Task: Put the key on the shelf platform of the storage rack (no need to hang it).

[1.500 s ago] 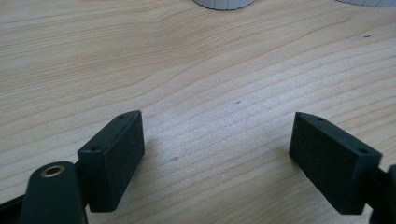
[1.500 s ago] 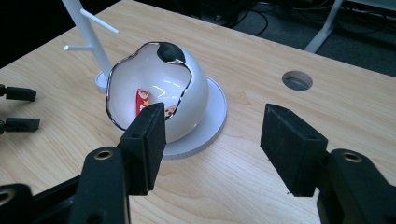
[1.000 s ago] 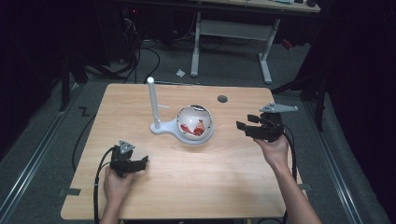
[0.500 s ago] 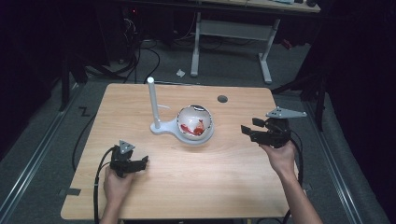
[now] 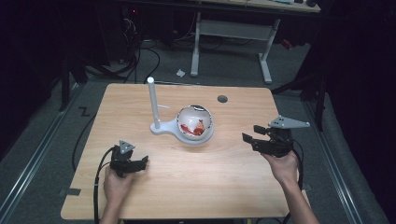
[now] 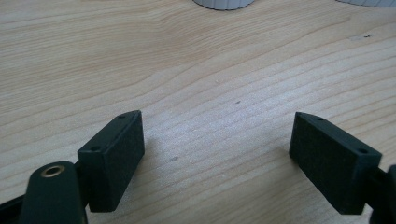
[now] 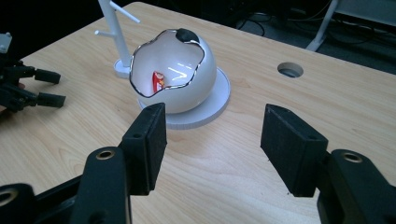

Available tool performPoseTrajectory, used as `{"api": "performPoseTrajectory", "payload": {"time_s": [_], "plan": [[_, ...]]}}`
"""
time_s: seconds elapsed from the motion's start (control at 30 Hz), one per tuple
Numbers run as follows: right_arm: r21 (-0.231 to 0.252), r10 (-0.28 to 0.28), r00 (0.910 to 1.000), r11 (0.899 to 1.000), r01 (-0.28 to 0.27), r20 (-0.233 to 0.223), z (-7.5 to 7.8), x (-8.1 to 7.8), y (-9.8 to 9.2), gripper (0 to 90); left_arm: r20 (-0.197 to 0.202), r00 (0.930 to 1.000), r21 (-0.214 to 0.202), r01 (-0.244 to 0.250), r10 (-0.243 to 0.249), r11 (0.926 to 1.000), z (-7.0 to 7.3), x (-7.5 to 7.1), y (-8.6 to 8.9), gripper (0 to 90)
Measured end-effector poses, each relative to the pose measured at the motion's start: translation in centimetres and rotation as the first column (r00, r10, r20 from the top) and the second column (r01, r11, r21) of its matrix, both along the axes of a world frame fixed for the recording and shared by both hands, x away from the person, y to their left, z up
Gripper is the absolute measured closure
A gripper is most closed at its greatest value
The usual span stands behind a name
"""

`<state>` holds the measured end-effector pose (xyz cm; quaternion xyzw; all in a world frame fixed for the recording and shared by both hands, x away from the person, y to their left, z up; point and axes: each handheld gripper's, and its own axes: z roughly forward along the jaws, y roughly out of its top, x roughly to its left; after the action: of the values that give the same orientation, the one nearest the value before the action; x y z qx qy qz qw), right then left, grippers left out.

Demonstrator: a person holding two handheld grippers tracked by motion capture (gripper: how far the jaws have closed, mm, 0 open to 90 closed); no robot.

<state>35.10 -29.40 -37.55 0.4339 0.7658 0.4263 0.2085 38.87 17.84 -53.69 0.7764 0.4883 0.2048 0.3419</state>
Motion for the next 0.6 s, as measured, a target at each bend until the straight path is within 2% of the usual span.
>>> {"api": "performPoseTrajectory", "payload": {"time_s": [0.2, 0.27, 0.47, 0.6], "plan": [[0.003, -0.007, 1.0000, 1.000, 0.007, -0.004, -0.6, -0.5, -0.1, 40.5, 0.000, 1.0000, 0.000, 0.000, 0.000, 1.0000, 0.0, 0.0, 0.0, 18.4], [0.015, -0.003, 1.0000, 1.000, 0.002, 0.010, -1.1, -0.8, -0.2, 39.9, 0.000, 1.0000, 0.000, 0.000, 0.000, 1.0000, 0.0, 0.0, 0.0, 18.4], [0.046, 0.040, 0.9991, 0.998, -0.041, 0.009, -2.5, -1.2, -0.2, 37.0, 0.000, 1.0000, 0.000, 0.000, 0.000, 1.0000, 0.0, 0.0, 0.0, 18.4], [0.061, 0.041, 0.9992, 0.997, -0.041, 0.005, -3.4, -1.4, -0.1, 37.0, 0.000, 1.0000, 0.000, 0.000, 0.000, 1.0000, 0.0, 0.0, 0.0, 18.4]]}}
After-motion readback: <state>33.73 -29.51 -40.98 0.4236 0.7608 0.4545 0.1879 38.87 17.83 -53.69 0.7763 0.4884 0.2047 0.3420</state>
